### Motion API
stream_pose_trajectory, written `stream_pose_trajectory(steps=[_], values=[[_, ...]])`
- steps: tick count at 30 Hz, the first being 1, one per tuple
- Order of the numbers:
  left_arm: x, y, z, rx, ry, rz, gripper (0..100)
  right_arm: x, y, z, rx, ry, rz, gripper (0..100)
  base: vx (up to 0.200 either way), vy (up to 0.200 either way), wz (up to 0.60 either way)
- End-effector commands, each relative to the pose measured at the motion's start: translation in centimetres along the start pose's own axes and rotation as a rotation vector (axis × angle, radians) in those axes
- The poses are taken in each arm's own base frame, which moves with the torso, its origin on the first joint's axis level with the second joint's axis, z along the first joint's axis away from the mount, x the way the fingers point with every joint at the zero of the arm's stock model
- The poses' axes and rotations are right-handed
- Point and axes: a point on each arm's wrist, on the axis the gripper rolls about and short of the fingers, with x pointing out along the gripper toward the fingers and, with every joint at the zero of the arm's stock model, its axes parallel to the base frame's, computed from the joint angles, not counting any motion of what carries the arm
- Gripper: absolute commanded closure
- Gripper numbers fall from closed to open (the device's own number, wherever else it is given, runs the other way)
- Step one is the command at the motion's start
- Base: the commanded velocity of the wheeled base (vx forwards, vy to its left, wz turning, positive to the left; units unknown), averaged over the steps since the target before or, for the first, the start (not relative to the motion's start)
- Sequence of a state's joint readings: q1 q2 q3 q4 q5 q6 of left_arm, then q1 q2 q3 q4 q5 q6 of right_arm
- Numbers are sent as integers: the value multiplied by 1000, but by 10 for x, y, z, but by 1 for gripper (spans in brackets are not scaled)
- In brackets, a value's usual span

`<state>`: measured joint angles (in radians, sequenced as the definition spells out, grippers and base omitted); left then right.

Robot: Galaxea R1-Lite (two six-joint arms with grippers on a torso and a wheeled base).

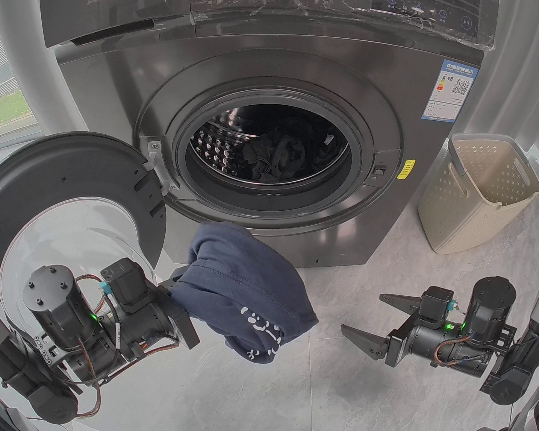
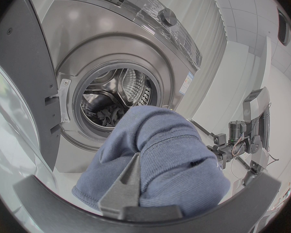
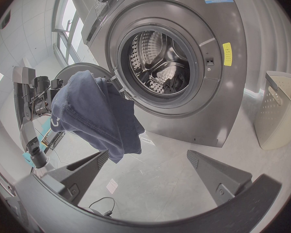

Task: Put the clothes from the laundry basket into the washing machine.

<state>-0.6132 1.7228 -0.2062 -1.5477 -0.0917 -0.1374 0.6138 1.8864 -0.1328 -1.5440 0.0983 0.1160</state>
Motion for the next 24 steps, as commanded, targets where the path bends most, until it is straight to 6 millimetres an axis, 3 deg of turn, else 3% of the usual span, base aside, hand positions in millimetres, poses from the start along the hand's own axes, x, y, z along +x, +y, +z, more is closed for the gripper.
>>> stream_pose_trajectory(steps=[1, 19, 24], values=[[2, 0, -5, 1, 21, -1, 100, 1, 1, 0, 0, -1, 3, 0, 200, 0, 0], [3, -4, -6, -2, 25, -21, 100, -1, 3, -3, 2, 14, 10, 0, 200, 0, 0], [3, -6, -6, -2, 25, -25, 100, -4, 10, -6, -3, 32, 38, 0, 0, 0, 0]])
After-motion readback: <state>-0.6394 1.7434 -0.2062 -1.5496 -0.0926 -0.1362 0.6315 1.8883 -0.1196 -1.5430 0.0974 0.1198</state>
